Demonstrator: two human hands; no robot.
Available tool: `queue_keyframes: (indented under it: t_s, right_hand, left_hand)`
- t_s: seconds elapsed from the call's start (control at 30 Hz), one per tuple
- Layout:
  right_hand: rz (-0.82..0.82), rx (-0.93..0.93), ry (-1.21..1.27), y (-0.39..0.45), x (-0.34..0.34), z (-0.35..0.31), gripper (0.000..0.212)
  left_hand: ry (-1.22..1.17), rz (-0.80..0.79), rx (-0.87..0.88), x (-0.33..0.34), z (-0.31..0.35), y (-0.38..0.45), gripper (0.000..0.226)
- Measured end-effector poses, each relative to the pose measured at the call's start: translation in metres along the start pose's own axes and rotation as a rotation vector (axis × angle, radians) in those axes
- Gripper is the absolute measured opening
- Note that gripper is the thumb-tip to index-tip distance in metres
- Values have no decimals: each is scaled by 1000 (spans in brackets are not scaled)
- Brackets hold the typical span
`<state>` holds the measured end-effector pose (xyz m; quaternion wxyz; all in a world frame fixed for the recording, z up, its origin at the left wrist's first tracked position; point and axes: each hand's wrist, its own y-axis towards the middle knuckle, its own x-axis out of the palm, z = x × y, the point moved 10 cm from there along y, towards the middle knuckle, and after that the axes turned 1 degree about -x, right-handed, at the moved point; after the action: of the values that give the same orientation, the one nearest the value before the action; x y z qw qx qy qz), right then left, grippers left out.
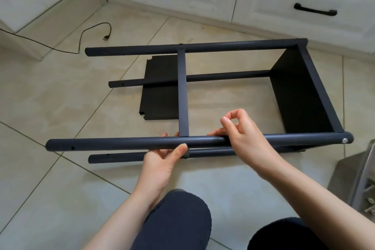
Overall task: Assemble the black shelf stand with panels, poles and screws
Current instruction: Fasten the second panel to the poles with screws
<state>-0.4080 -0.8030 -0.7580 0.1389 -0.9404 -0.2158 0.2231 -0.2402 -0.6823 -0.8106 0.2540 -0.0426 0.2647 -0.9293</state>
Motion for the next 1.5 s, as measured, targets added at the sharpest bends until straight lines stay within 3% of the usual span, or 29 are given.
queue_keyframes:
  t_s: [0.03, 0.07, 0.13, 0.27, 0.33, 0.4, 0.47, 0.57, 0.63, 0.7, 0.77, 1.0, 1.13, 1.5]
  right_hand:
    - [-1, 2, -12, 1, 0, 1, 11]
    - [-6, 5, -26, 1, 1, 2, 11]
    - [-16, 15, -42, 2, 4, 5, 11]
    - [-21, 25, -55, 2, 8, 8, 13]
    - [-20, 20, -60, 2, 8, 9, 13]
    - [-23, 13, -68, 2, 8, 9, 13]
    - [-26, 7, -71, 3, 7, 8, 13]
    - [-37, 0, -77, 3, 10, 10, 14]
    - [-42, -15, -91, 2, 12, 12, 14]
    - [-40, -33, -103, 1, 13, 14, 14]
    - [-37, -41, -103, 1, 13, 14, 13]
    - [-38, -58, -94, -4, 8, 16, 11]
    - [-59, -28, -104, -13, 7, 24, 13]
    - [-174, 15, -240, -30, 9, 26, 15]
  left_hand:
    - [126, 49, 23, -5, 5, -4, 21]
    - [229, 87, 43, -10, 9, -8, 15]
    - [393, 130, 50, -18, 13, -13, 31]
    - [960, 335, 101, -34, 43, -23, 55]
    - [1152, 437, 339, -29, 73, -29, 54]
    - [1213, 435, 675, -15, 98, -34, 47]
    - [1194, 286, 782, -7, 103, -25, 48]
    - [1282, -38, 617, 0, 88, 6, 90]
    - [1379, -235, 469, 7, 79, 22, 104]
    - [1448, -363, 433, 17, 79, 31, 106]
    - [1511, -419, 507, 25, 85, 36, 100]
    - [1338, -516, 734, 33, 81, 32, 84]
    - [1257, -493, 828, 32, 73, 23, 84]
    - [1078, -468, 859, 33, 55, -2, 74]
